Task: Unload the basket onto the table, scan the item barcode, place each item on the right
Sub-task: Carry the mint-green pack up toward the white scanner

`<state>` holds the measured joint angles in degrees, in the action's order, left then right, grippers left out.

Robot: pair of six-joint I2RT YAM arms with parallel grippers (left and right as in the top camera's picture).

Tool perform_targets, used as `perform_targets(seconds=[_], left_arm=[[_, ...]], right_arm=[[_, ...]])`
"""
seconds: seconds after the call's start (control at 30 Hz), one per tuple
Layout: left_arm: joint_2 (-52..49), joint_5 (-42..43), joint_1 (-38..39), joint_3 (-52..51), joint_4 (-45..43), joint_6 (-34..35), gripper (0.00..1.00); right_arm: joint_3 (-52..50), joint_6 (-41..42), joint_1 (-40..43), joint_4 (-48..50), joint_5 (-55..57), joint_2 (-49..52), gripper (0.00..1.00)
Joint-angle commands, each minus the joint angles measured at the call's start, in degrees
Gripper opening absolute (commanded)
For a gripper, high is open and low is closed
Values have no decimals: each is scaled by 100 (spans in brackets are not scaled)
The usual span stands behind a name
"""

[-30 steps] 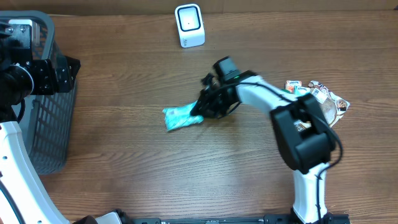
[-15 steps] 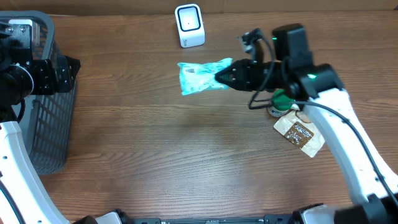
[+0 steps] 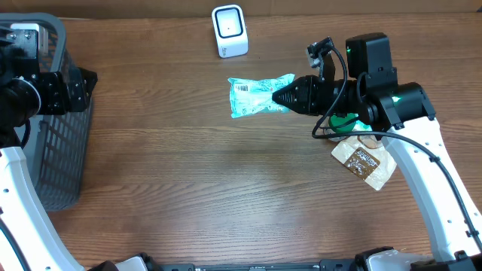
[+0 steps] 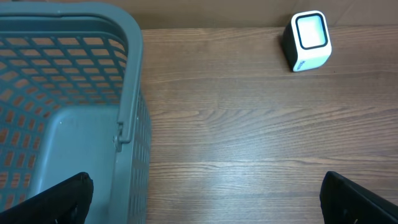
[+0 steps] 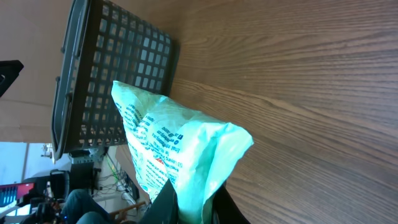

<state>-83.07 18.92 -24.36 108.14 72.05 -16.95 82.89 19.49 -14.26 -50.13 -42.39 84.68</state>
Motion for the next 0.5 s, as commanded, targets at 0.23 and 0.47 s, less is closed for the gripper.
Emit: perform_targets(seconds=[0.23,0.47], left_arm=[[-9,57,39,-9,-4,-107,100],[-9,57,39,-9,-4,-109,100]], right_arm=[[859,-28,-299,-310,1528,-153,8],[2317,-503,-1169,-533,4393,293,11]])
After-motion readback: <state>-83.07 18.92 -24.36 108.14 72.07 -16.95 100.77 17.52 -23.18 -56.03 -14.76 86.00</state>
